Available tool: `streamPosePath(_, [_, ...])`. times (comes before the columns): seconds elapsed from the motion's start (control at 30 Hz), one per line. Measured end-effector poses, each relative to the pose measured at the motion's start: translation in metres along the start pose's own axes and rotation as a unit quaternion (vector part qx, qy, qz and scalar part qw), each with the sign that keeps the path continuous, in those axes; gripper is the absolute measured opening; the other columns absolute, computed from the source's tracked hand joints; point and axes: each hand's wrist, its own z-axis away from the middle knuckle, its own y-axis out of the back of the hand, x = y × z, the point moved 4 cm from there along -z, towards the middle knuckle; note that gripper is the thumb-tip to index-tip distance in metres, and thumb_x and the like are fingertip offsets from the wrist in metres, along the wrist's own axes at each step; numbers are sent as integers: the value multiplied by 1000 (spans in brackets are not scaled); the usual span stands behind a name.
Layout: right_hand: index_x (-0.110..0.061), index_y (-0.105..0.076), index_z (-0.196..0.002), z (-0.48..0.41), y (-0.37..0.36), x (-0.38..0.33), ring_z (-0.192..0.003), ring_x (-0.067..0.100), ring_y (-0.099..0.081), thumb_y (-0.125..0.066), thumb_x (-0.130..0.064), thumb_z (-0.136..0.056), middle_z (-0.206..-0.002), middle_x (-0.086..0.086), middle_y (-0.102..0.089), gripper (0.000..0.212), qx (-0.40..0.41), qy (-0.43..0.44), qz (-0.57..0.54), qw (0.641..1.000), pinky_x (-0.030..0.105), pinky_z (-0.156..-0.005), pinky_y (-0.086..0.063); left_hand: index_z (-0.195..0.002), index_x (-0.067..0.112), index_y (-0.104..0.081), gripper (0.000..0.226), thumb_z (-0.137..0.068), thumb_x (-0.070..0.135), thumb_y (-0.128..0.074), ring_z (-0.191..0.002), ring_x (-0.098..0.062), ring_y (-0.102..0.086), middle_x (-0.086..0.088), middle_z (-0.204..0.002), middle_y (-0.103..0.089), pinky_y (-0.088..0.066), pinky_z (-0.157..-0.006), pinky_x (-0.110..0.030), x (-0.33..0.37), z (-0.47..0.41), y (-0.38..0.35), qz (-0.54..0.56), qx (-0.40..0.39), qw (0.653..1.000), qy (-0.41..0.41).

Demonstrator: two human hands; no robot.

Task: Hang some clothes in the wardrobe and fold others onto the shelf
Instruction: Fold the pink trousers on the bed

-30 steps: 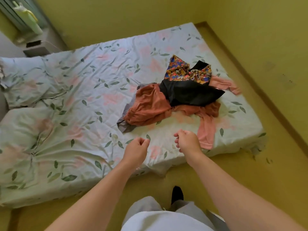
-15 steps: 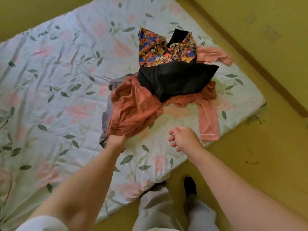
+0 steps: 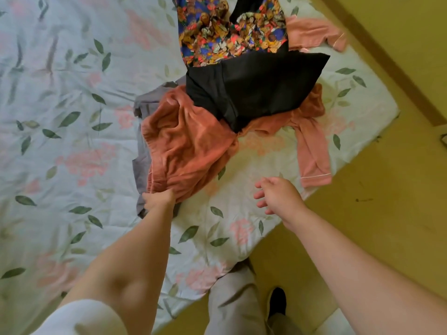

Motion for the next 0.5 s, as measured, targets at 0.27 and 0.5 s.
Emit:
streamPosePath(0.27, [-13,-61,-112,-2,-11,0,-70,15,-59,-38,-27,-105,-93,4,-66,27,5,-15,-3,1000,26,-55,-44,-143,22,-46,88,-65,48,-78,-117,-43,-56,-19,-133,-57,-48,-101,-54,3,-43,6,-126,-83,984,-93])
streamPosePath(0.5, [-13,-60,-110,7,-22,-3,-71,15,-59,-39,-28,-105,-94,5,-67,26,-7,-14,-3,1000,27,-57,-45,-138,9,-50,76,-81,57,-68,-121,-43,-52,-23,-133,-55,-42,-106,-45,9,-32,11,-275,-61,954,-98])
